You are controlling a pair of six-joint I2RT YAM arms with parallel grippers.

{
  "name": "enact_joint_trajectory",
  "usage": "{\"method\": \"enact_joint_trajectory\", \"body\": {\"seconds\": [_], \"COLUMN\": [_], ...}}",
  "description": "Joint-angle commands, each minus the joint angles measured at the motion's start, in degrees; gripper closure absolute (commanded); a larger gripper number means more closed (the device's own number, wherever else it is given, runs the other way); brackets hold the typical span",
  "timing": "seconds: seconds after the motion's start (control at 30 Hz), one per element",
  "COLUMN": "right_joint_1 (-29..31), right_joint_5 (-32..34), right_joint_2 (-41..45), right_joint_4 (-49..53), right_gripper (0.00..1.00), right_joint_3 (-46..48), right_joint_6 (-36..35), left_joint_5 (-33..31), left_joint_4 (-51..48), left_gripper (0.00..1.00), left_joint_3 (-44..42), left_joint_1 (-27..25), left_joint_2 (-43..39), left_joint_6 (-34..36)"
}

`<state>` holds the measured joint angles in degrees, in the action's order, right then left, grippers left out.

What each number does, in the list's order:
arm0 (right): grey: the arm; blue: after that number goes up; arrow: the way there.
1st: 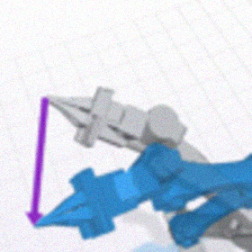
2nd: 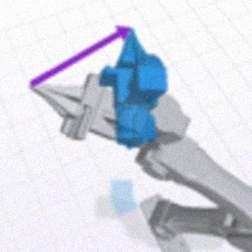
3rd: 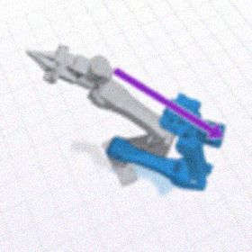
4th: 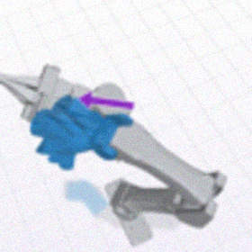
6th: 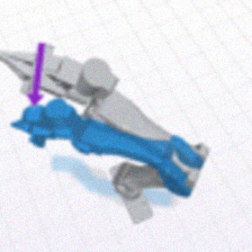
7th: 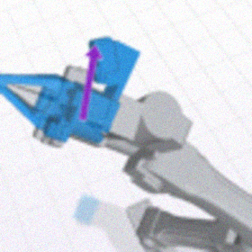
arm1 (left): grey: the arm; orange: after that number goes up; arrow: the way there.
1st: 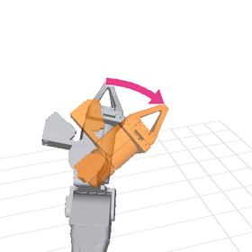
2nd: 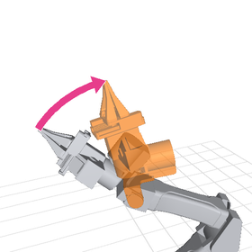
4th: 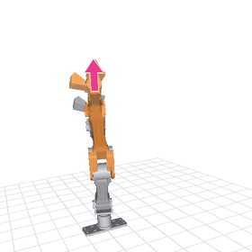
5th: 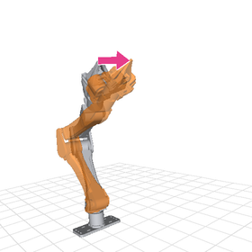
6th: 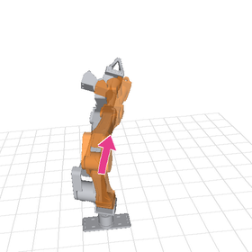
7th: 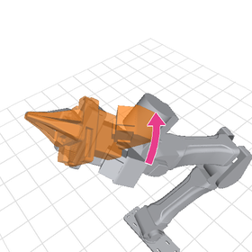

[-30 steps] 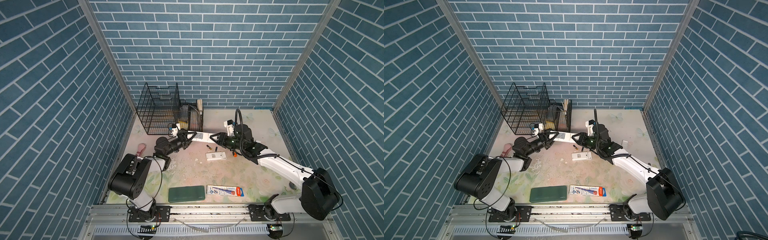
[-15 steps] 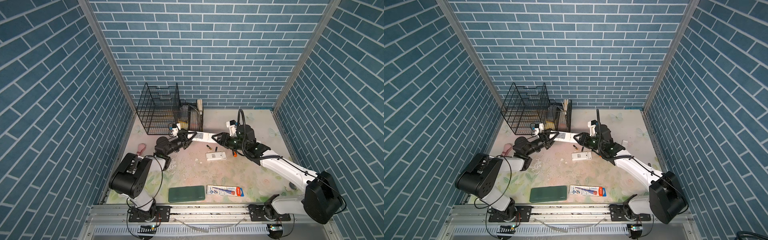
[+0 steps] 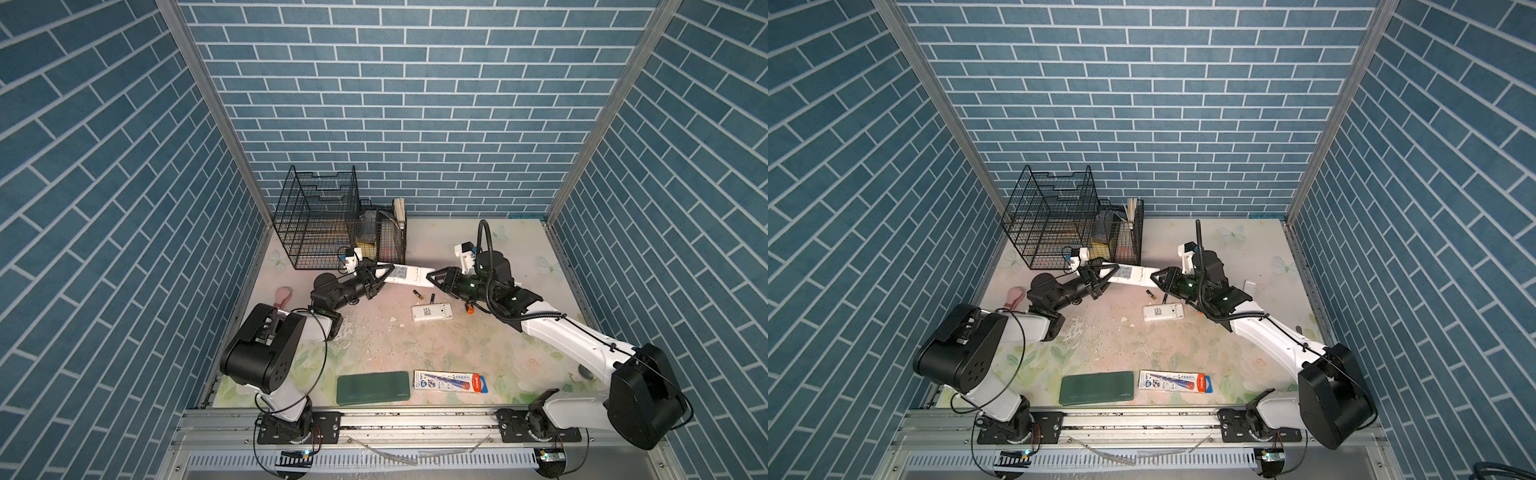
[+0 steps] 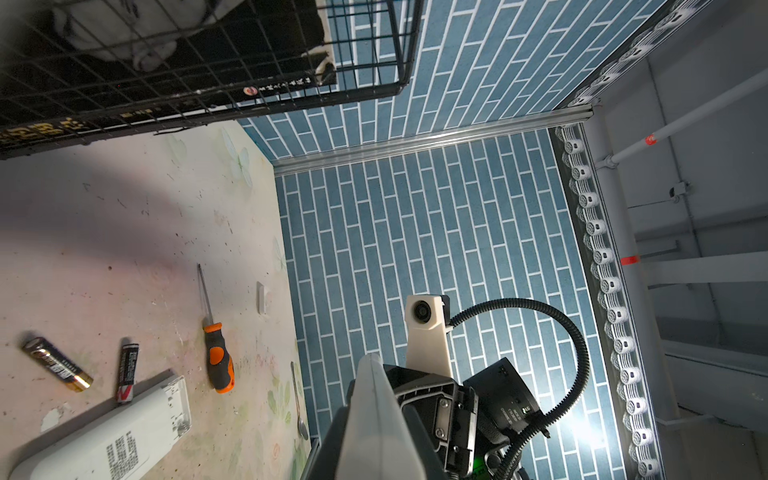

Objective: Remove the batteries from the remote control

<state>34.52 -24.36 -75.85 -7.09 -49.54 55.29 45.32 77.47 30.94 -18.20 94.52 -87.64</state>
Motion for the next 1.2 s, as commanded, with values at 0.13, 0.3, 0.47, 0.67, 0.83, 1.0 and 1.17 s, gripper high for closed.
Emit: {"method": "enact_joint_trajectory", "body": {"seconds": [0.13,0.3,0.47,0.67,0.83,1.0,1.17], "right_joint_1": [-0.42,-0.60,-0.60,-0.60,-0.60,-0.65,-0.58], "right_joint_5": [-1.55,-2.65,-3.08,-3.58,-3.68,-3.94,-4.20], "right_joint_2": [1.26,0.21,-0.74,-1.30,-2.00,-2.28,-2.02], "right_joint_4": [-2.51,-6.04,-7.87,-7.94,-8.14,-8.99,-9.02], "right_gripper": [0.69,0.69,0.70,0.70,0.69,0.71,0.73], "right_joint_3": [1.57,2.56,2.78,2.34,2.23,2.22,1.81], "right_joint_6": [2.17,4.77,5.79,5.88,6.06,6.24,6.26], "left_joint_5": [1.08,1.09,1.12,1.15,1.17,1.26,1.26], "left_joint_4": [3.12,3.12,3.13,3.12,3.13,3.12,3.13], "left_gripper": [1.00,1.00,1.00,1.00,1.00,1.00,1.00], "left_joint_3": [1.84,1.85,2.02,1.89,1.98,2.14,1.77], "left_joint_1": [-0.01,0.00,0.00,-0.07,-0.05,-0.03,-0.03], "left_joint_2": [0.74,0.75,0.79,1.02,0.93,1.05,1.80], "left_joint_6": [1.32,1.67,1.77,2.03,1.97,2.01,2.31]}}
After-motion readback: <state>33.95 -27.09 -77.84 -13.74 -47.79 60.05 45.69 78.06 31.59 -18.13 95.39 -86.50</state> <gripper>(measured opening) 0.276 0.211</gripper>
